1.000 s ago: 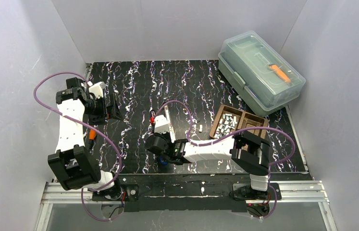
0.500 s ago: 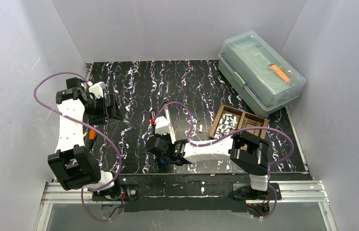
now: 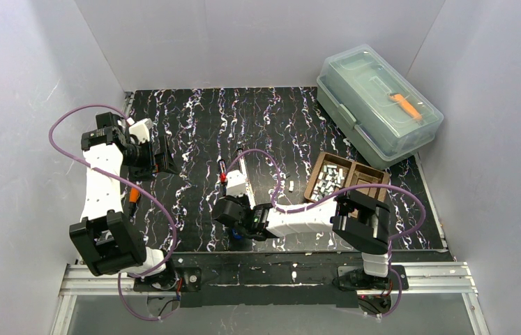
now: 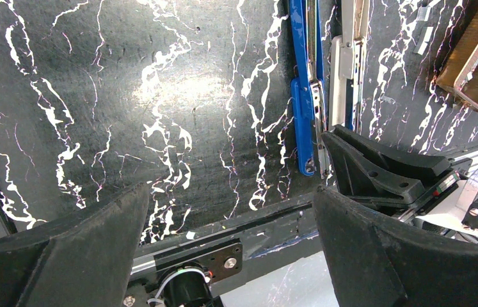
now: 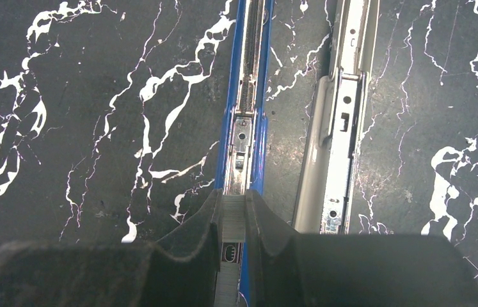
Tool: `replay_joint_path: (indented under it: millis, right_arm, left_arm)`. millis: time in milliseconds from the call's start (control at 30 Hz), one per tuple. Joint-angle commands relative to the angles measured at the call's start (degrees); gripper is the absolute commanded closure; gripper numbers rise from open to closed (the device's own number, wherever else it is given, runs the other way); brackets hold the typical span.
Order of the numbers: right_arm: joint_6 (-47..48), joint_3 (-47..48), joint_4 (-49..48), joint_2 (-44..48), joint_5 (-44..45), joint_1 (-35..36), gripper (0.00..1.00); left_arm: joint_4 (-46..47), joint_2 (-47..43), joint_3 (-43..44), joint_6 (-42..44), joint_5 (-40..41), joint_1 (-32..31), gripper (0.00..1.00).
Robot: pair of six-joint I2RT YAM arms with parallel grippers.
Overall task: Load the staples into the stapler
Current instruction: Install the staple into the stapler.
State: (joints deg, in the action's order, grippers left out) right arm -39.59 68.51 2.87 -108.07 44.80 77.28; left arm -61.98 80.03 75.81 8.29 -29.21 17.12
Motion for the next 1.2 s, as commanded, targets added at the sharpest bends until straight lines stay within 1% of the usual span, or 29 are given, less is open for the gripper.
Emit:
replay_joint_path:
  millis: [0, 1167]
  right_arm:
    - [-0.67, 0.02, -1.1, -0.3, 0.8, 0.32, 0.99]
    - [0.24, 1.0, -1.54, -0.57, 0.36, 0.63, 0.99]
  left_arm:
    - [-1.59, -1.84, 0.3, 0.14, -1.11, 0.3, 0.01]
    - [-1.58, -1.73, 0.97, 0.19, -1.2, 0.29, 0.01]
